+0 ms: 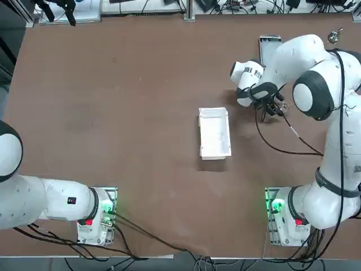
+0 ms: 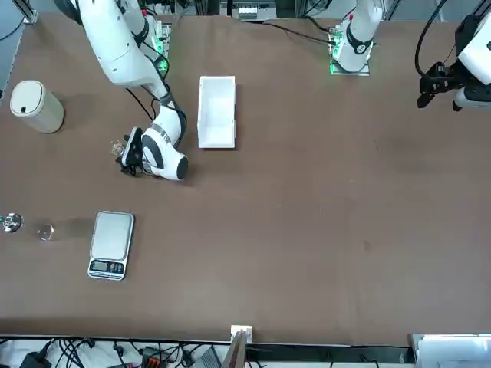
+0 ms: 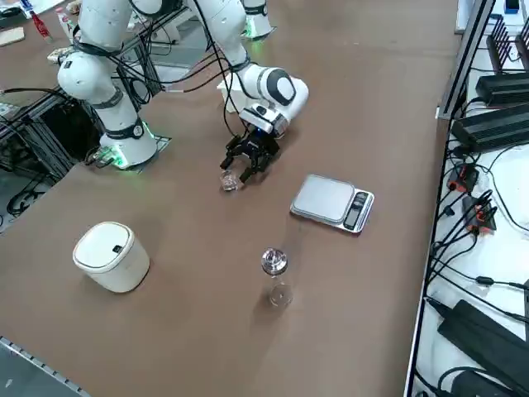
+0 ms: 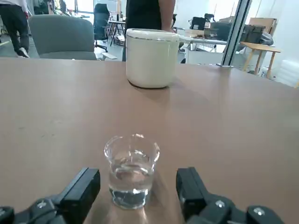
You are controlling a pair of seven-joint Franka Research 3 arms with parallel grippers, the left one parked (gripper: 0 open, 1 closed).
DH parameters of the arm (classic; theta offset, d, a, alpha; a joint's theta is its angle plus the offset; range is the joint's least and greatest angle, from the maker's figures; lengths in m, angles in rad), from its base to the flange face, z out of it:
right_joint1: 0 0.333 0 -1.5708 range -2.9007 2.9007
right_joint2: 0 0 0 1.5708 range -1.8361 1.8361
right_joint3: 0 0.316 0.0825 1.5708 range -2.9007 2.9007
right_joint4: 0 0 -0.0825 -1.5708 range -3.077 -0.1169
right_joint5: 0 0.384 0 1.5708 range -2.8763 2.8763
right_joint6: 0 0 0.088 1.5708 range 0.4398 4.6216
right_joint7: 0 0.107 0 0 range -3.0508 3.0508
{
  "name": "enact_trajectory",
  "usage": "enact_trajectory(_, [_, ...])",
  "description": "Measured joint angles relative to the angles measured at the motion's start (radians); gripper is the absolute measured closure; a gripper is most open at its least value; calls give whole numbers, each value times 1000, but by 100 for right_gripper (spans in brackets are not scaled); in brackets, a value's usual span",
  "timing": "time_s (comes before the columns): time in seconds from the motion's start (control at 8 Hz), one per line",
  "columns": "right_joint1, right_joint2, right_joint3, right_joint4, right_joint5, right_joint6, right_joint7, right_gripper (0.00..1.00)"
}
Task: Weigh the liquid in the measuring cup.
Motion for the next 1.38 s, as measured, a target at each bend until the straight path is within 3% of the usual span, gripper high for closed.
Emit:
enact_trajectory(0.75, [-42, 0, -1, -46, -41, 28, 6, 4])
enact_trajectory(1.0, [-42, -1, -1, -53, -43, 30, 8, 15])
enact_trajectory(1.12, [-42, -3, -1, -53, -52, 30, 9, 38])
enact_trajectory(1.38, [-39, -7, 1, -50, -81, 32, 8, 39])
